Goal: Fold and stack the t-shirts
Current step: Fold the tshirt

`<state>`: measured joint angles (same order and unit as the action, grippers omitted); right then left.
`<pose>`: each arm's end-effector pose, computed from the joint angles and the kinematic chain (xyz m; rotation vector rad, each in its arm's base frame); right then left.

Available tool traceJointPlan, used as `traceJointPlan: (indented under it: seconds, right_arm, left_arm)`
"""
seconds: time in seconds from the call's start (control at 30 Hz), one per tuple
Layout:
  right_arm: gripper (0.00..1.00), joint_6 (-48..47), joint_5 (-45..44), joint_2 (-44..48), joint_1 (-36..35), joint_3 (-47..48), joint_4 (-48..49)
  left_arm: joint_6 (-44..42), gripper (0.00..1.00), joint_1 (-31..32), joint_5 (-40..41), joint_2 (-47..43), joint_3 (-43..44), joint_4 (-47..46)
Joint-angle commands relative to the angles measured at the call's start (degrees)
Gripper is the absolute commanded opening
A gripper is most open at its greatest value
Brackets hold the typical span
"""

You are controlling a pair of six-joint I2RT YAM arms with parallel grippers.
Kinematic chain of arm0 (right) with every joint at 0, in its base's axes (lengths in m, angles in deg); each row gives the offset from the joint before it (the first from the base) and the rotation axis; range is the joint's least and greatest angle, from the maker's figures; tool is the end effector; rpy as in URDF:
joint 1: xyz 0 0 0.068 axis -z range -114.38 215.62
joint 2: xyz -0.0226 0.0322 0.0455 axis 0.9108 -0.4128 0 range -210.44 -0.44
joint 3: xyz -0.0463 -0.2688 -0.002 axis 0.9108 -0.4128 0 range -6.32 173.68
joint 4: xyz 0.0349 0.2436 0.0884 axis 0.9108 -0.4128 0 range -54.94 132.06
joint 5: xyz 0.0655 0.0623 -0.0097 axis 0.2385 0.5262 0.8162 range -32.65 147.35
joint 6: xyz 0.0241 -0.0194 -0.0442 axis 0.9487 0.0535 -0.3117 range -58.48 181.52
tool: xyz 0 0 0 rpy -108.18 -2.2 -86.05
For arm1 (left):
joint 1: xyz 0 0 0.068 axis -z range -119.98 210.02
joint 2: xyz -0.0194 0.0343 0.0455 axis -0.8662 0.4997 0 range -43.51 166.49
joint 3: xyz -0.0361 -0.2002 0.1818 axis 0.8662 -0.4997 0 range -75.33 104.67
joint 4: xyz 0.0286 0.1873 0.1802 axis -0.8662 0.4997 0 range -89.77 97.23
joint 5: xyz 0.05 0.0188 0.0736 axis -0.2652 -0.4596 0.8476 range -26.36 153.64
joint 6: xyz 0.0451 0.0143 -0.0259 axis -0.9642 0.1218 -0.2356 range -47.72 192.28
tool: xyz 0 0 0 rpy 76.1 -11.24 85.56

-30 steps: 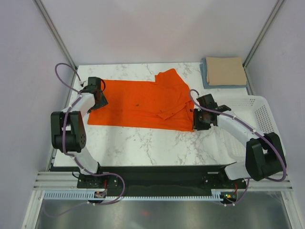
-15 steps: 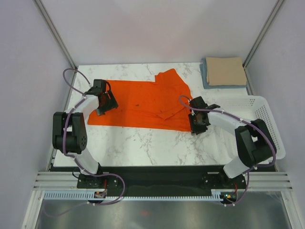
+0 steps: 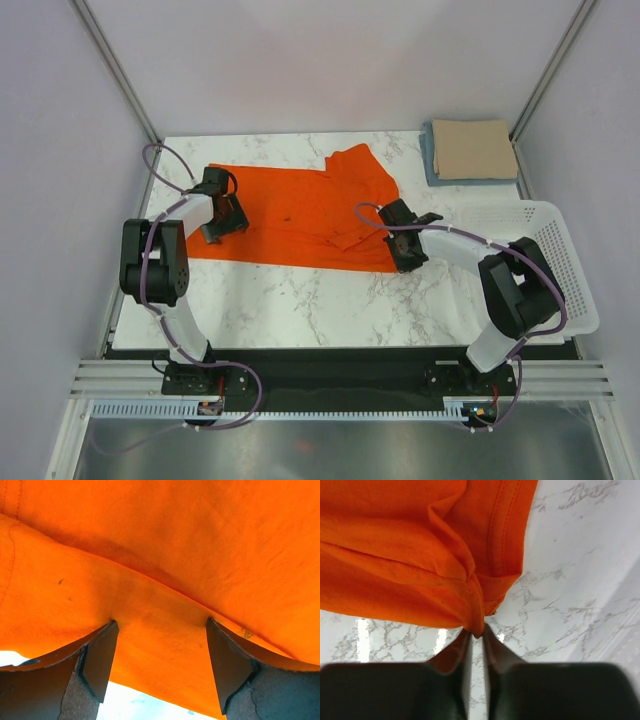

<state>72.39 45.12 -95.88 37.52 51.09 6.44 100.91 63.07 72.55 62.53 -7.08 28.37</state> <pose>0.2732 0.1372 0.1681 -0.3766 2.7735 -0.1484 0.3677 -0.0140 0.1648 -0.6405 2.6190 0.0452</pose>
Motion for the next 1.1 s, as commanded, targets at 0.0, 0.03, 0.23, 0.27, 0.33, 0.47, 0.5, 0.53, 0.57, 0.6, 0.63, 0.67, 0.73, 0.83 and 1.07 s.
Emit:
traceJointPlan:
  seconds: [0.0,0.03,0.23,0.27,0.33,0.47,0.5,0.53,0.57,0.6,0.63,0.67,0.73,0.83,1.07]
  right_arm:
    - [0.11,-2.43,-4.72,0.08,-0.38,1.13,-0.24]
    - [0.06,-2.78,-5.69,0.16,-0.38,1.21,-0.68]
    - [0.00,-4.46,-2.02,3.68,-2.74,0.25,-1.21]
    - [0.00,-4.37,-1.49,3.25,-3.10,-0.10,-1.21]
    - [0.00,-3.76,-1.31,2.11,-3.45,0.16,-2.08]
    - [0.07,-1.91,-2.88,1.13,-3.54,0.95,-3.67]
    - [0.11,-1.65,-3.15,1.22,-3.63,1.82,-5.06]
    - [0.14,-1.21,-3.67,1.31,-3.63,2.44,-5.86]
    - [0.16,0.01,-4.38,1.48,-3.63,2.97,-6.83]
    - [0.18,0.63,-6.21,2.18,-3.54,4.37,-8.84]
    - [0.24,1.60,-7.19,2.71,-3.54,5.08,-10.16]
    - [0.26,2.39,-8.15,3.15,-3.63,5.87,-11.39]
    - [0.33,5.20,-11.57,4.21,-3.63,8.94,-15.61]
    - [0.38,7.93,-13.34,4.21,-3.63,14.03,-18.96]
    - [0.40,23.03,-9.66,-1.05,-2.41,23.61,-13.79]
  left_arm:
    - [-1.64,0.79,-0.15,3.22,2.86,1.01,-0.37]
    - [-2.51,0.79,-0.15,4.35,3.73,1.36,-0.37]
    - [-3.66,0.79,-0.06,5.60,5.32,2.77,0.07]
    - [-3.75,0.79,0.11,5.68,5.14,2.68,0.07]
    - [-3.92,0.79,0.20,5.68,4.88,2.68,0.25]
    - [-4.36,0.79,0.20,4.19,2.86,2.77,0.77]
    - [-4.36,0.79,0.20,3.93,1.73,2.85,0.95]
    - [-4.45,0.79,0.29,3.75,1.11,2.86,1.04]
    - [-4.54,0.79,0.38,4.62,0.32,2.77,1.39]
    - [-4.71,0.79,0.99,5.85,-0.47,2.59,1.39]
    - [-5.24,0.79,1.34,7.69,-2.05,2.42,1.56]
    - [-5.50,0.79,1.69,8.40,-2.59,2.33,1.57]
    - [-5.86,0.80,1.96,9.81,-4.25,2.33,1.83]
    - [-5.86,0.80,1.96,9.64,-5.93,2.50,2.18]
    - [-2.69,0.77,2.22,-12.64,-12.34,2.07,2.09]
